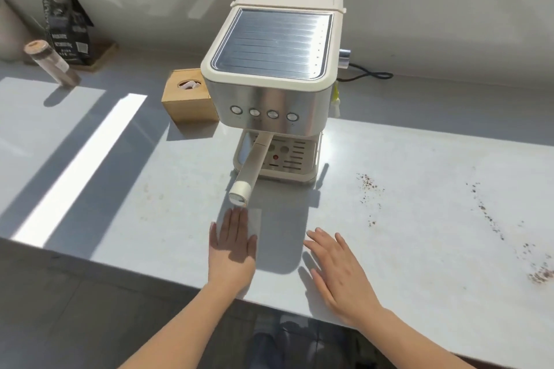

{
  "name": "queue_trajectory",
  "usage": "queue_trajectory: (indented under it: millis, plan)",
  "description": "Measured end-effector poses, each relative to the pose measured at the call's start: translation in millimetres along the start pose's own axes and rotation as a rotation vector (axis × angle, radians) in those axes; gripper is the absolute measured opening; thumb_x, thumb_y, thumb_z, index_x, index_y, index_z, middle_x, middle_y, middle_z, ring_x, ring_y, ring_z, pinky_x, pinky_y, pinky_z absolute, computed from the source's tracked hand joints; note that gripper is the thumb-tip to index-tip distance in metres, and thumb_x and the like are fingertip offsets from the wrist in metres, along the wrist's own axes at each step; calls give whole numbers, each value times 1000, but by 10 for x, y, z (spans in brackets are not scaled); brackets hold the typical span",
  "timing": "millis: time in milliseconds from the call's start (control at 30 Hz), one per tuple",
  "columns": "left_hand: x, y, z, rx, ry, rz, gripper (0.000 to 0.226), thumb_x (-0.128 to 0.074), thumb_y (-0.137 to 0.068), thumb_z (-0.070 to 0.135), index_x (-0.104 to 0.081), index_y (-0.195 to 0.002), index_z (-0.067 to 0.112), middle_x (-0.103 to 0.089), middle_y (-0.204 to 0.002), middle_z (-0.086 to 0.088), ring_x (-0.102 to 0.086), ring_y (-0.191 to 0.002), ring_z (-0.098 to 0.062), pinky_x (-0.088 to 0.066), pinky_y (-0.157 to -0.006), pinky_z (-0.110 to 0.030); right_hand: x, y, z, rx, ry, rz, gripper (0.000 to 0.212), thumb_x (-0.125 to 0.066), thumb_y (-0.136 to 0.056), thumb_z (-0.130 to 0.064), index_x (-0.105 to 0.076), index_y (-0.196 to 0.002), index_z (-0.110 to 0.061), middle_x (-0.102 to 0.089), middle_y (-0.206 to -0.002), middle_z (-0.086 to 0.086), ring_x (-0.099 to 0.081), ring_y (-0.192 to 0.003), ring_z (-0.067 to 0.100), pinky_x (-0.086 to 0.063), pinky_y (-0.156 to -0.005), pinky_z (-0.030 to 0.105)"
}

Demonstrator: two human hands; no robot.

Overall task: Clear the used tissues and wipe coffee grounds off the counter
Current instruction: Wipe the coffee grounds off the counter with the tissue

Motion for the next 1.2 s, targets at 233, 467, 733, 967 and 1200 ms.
queue_trajectory:
  millis: [233, 467, 733, 967, 1200]
  plan:
    - [-370, 661, 1099, -344, -44, -130, 64, -20, -96, 45, 3, -150, 20, -2, -161, 0, -22, -145, -21, 0, -116, -50, 263, 10, 381, -105, 38, 31, 41, -41, -98, -29, -45, -137, -14, -44, -147, 3, -32, -141, 17, -13, -119, 39]
    - [-195, 200, 649, 41, -49, -44, 60, -18, -99, 34, 3, -150, 12, 5, -160, -4, 3, -148, -20, 1, -117, -48, 598, 947, 931, -178, 148, 34, 42, -33, -97, -32, -40, -136, -18, -42, -148, 1, -27, -141, 14, -16, -116, 41]
    - [-537, 1046, 2210, -368, 9, -101, 62, -10, -97, 44, 30, -138, 19, 24, -155, -1, 23, -143, -22, 16, -115, -46, 485, 1503, 1285, -304, 192, 21, 37, -35, -93, -26, -43, -129, -21, -46, -141, -1, -31, -138, 14, -14, -118, 39]
    - [-146, 329, 973, 54, 20, 115, 60, -26, -94, 30, -24, -146, 1, -23, -155, -17, -23, -144, -31, -18, -114, -51, 431, 1532, 1373, -318, 190, -7, 38, -36, -95, -27, -43, -132, -22, -44, -144, -4, -27, -141, 11, -11, -119, 37]
    - [-505, 935, 2479, -15, 109, 0, 64, -14, -98, 39, 20, -143, 8, 13, -158, -10, 11, -146, -26, 7, -117, -44, 480, 1509, 1323, -280, 205, -1, 39, -36, -94, -26, -46, -131, -19, -48, -142, 0, -33, -139, 16, -14, -117, 38]
Point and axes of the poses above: each hand's wrist, its own y-axis away from the middle knuckle, its own x-axis out of the back of the hand, z = x × y, the point moved 7 cm from there along -y, towards the middle knuckle
